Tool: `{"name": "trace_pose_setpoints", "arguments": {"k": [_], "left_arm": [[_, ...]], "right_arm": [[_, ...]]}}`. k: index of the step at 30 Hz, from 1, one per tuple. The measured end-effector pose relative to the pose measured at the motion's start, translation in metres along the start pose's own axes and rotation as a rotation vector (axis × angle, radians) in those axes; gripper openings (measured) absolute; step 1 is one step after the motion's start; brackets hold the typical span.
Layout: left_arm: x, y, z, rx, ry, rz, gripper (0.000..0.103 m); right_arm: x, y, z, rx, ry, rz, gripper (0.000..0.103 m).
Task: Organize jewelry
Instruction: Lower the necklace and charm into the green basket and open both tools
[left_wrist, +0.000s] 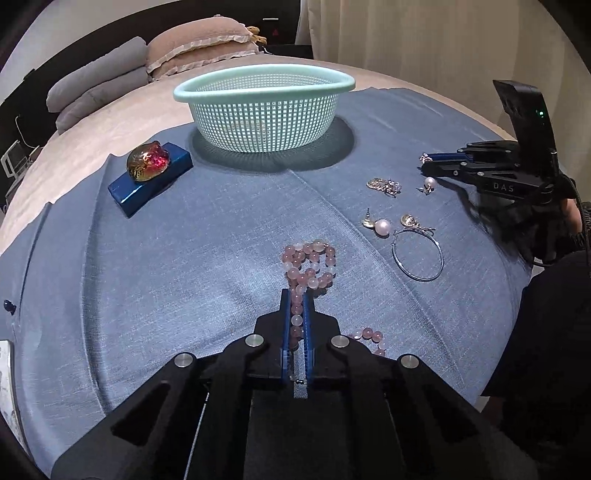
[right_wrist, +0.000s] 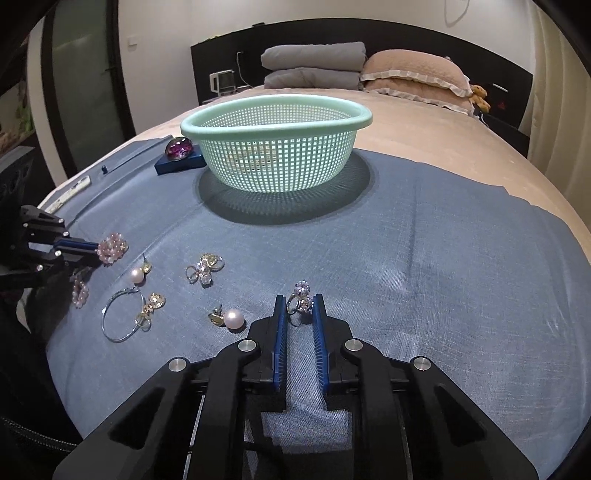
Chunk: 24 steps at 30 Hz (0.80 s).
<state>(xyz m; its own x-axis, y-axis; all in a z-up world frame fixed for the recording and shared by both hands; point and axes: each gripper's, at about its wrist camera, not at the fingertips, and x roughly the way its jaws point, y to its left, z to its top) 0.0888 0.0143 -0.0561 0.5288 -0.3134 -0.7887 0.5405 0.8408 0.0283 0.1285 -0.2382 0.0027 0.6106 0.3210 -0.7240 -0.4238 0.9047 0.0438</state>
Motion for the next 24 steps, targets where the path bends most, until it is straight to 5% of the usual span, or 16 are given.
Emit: {"name": "trace_pose_setpoints", "arguments": {"k": [12, 21, 24], "left_arm": [[-0.049, 0.01, 0.038, 0.018, -0.079, 0.105, 0.006], [-0.087, 0.013, 0.096, 0.105, -0.214, 0.17, 0.006], [-0.1, 0.014, 0.118, 0.146, -0.28, 0.137, 0.006]], "right_arm": [[-0.042, 0.011, 0.023, -0.072, -0.065, -0.018, 0.013], [-0.072, 0.014, 0.07, -0.145, -0.176, -0.041, 0.013], [-0.073, 0.012, 0.093, -0.14, -0.224, -0.01, 0.013]]}}
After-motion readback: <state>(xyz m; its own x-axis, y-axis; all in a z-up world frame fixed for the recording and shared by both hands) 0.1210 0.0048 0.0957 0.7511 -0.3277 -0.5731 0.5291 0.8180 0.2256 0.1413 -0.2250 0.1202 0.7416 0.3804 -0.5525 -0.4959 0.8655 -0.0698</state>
